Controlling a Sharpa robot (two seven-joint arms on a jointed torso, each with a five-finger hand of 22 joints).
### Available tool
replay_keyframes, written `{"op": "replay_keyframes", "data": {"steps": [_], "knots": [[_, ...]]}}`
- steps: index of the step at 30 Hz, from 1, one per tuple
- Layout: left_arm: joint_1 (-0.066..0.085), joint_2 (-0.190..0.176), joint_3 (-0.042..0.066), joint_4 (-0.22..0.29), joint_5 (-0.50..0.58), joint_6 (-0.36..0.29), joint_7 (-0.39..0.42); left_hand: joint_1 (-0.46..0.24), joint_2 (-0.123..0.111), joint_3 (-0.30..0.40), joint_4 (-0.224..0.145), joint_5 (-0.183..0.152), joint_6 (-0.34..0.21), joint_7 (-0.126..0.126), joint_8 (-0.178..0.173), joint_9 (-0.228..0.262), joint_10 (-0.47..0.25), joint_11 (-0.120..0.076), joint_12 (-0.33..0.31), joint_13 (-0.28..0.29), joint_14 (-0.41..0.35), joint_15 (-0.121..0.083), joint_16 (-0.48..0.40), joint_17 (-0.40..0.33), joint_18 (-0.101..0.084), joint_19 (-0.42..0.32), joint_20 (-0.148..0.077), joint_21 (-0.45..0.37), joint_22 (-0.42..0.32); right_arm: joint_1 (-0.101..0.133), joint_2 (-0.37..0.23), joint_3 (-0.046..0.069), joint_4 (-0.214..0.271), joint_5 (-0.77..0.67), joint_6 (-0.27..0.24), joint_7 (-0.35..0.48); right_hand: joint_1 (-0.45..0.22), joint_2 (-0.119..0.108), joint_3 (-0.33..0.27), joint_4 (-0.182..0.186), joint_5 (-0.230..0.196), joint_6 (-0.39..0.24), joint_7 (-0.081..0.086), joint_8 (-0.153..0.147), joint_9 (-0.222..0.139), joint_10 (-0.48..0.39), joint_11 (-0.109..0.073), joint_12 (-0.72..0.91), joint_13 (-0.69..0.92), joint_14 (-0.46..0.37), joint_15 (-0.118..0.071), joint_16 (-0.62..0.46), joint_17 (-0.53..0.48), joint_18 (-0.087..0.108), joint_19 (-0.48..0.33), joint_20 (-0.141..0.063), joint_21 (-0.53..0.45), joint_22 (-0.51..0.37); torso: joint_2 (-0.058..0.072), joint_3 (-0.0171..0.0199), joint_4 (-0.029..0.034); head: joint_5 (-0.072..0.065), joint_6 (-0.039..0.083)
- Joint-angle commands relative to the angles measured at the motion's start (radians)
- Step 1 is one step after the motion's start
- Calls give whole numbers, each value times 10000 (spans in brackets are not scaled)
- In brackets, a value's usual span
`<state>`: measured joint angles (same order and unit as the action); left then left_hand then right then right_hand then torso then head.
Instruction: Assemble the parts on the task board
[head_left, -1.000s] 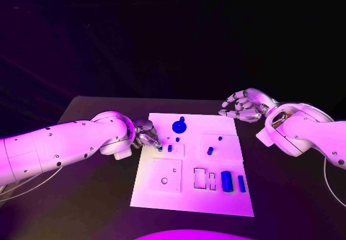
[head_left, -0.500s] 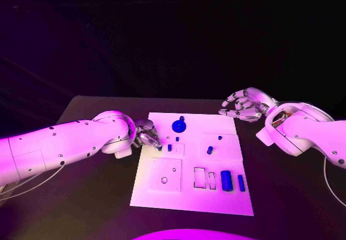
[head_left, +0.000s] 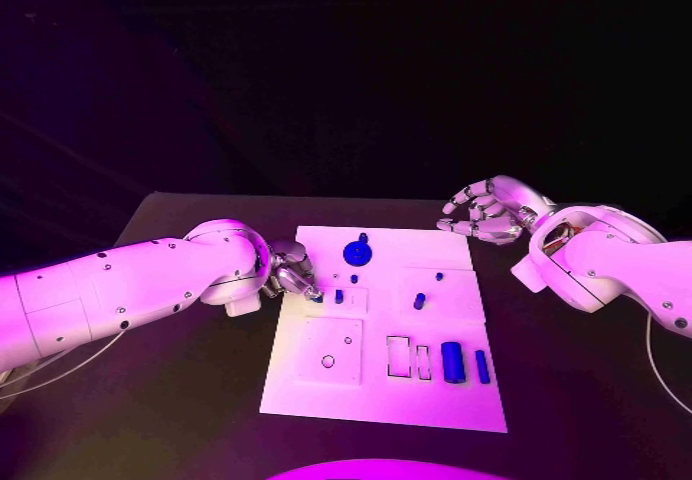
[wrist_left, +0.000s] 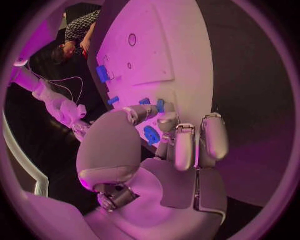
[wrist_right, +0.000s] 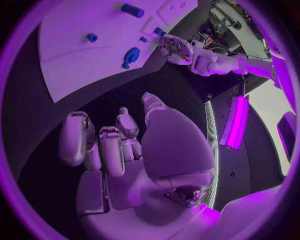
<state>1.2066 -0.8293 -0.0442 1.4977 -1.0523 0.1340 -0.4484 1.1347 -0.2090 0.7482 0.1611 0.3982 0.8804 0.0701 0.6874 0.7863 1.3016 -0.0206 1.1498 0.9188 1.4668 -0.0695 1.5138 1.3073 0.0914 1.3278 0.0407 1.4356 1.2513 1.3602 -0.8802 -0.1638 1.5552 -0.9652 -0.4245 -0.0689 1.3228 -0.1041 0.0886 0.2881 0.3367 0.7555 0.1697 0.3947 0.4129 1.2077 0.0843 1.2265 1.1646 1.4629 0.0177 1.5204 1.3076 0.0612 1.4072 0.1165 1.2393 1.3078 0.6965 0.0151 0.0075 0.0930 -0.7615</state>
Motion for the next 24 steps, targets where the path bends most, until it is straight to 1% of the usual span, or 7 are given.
{"op": "replay_keyframes", "data": {"steps": [1,4,8,15,24], "knots": [[-36,52,-28,-10,-5,427,-105,52,9,1727,-1770,37,204,-113,70,6,79,15,-13,-4,742,-59,39,1506,-177,51,-17,31,8,-4,4,1,9,-76,98,84,-8,21,2,37,41,-45,-13,40,-9,-7,13,7,16,799,-65,-61,1587,120,-62,-6,-14,735,3,-6,3,2,-9],[-35,81,-20,-48,0,378,-118,52,9,1727,-1770,37,204,-113,70,6,79,15,-13,-4,742,-59,39,1506,-177,51,-17,31,8,-4,3,1,10,-76,93,84,-8,21,2,37,41,-45,-13,40,-9,-7,13,7,16,799,-65,-61,1587,120,-62,-6,-14,735,6,-9,4,2,-7],[-33,139,-9,-112,7,323,-143,52,9,1727,-1770,37,204,-113,70,6,79,15,-13,-4,742,-59,39,1506,-177,51,-17,31,8,-4,8,1,12,-76,89,83,-8,21,2,37,41,-45,-13,40,-9,-7,13,7,16,799,-65,-61,1587,120,-62,-6,-14,735,6,4,1,4,-28],[-30,228,0,-164,35,422,-196,51,3,1732,-1771,46,210,-114,72,8,88,13,-8,6,744,-61,42,1513,-176,46,-19,29,2,-4,13,1,12,-76,92,81,-8,21,2,37,41,-45,-13,40,-9,-7,13,7,16,799,-65,-61,1587,120,-62,-6,-14,735,2,6,-1,8,-52],[-16,392,4,-351,131,932,-494,49,-4,1739,-1773,56,217,-115,74,10,97,11,-4,14,745,-63,43,1516,-176,49,-23,32,7,-4,23,1,8,-76,96,81,-36,23,-3,26,47,-47,-15,52,-24,-10,10,2,4,796,-67,-69,1576,121,-61,-7,-27,734,-8,22,-5,37,-121]]}}
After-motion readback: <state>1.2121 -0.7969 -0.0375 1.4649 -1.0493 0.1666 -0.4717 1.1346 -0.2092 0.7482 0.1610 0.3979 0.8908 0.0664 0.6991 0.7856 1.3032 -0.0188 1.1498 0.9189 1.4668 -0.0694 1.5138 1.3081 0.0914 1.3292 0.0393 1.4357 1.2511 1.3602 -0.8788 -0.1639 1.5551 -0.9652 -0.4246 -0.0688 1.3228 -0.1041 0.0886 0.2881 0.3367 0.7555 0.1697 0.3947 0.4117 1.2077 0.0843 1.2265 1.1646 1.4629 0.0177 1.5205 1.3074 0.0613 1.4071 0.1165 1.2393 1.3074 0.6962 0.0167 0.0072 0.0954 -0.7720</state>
